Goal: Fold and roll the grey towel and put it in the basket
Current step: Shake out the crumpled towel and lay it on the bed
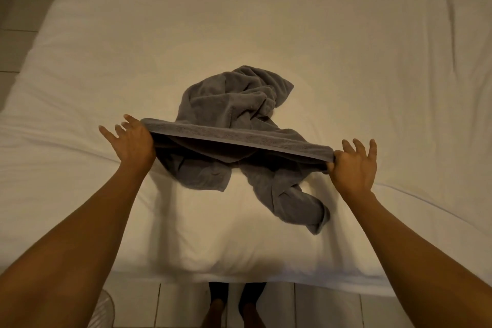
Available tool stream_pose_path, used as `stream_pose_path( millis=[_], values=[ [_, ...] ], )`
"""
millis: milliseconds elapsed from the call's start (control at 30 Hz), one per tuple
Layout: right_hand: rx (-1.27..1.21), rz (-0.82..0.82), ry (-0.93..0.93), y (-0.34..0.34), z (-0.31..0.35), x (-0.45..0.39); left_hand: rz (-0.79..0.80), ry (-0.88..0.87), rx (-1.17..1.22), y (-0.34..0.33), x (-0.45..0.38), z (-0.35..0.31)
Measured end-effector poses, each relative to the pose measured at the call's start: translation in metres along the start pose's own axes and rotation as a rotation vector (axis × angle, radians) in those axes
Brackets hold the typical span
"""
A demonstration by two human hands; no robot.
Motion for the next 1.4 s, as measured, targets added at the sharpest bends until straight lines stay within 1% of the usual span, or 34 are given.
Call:
stream_pose_path(
  millis=[100,233,267,367,400,433,567,700,767,867,967,1033,1133,1200,1300,1400],
  values=[
    [-0.051,-0.021,-0.037,0.003,0.003,-0.004,0.01,0.026,0.013,0.0,-0.003,0.002],
    [-0.001,-0.01,-0.116,0.007,-0.007,-0.01,-0.069,0.059,0.037,0.007,-0.008,0.017],
    [0.015,-0.003,-0.121,0.007,-0.011,-0.011,-0.091,0.035,0.035,0.009,-0.01,0.02],
    [0.022,-0.001,-0.12,0.007,-0.015,-0.013,-0.12,-0.137,0.022,0.011,-0.012,0.018],
    [0.013,-0.006,-0.128,0.007,-0.015,-0.013,-0.123,-0.166,0.027,0.012,-0.012,0.017],
    [0.004,-0.014,-0.136,0.007,-0.016,-0.014,-0.126,-0.155,0.042,0.013,-0.013,0.016],
    [0.017,-0.03,-0.158,0.009,-0.024,-0.021,-0.102,-0.015,0.068,0.015,-0.018,0.029],
    [0.057,-0.002,-0.184,0.006,-0.04,-0.025,-0.068,0.048,0.043,0.012,-0.028,0.056],
    [0.055,0.008,-0.191,0.002,-0.047,-0.023,-0.063,0.05,0.041,0.009,-0.03,0.062],
    [-0.014,-0.011,-0.203,-0.004,-0.051,-0.019,-0.076,0.001,0.068,0.003,-0.029,0.059],
    [-0.15,-0.025,-0.216,-0.005,-0.053,-0.016,-0.035,-0.044,0.196,0.0,-0.03,0.049],
    [-0.19,-0.03,-0.173,-0.003,-0.05,-0.014,-0.005,-0.103,0.305,-0.001,-0.025,0.036],
    [-0.175,-0.034,-0.062,0.003,-0.039,-0.01,-0.034,-0.216,0.422,0.007,-0.007,0.004],
    [-0.161,-0.035,-0.031,0.013,-0.033,-0.01,-0.048,-0.258,0.441,0.015,0.004,-0.015],
    [-0.15,-0.044,-0.046,0.039,-0.032,-0.012,-0.068,-0.287,0.409,0.037,0.013,-0.028],
    [-0.111,-0.103,-0.03,0.076,-0.033,-0.016,-0.089,-0.313,0.356,0.072,0.014,-0.031]
  ],
)
Point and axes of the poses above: each hand's wrist, its own x-axis away from the middle knuckle, its own y-axis out of the back of the hand, z = x × y, the point moved 3 cm from there along -x, towards the middle knuckle, and after that the axes turned 5 degrees about -y, right-handed, at the moved point
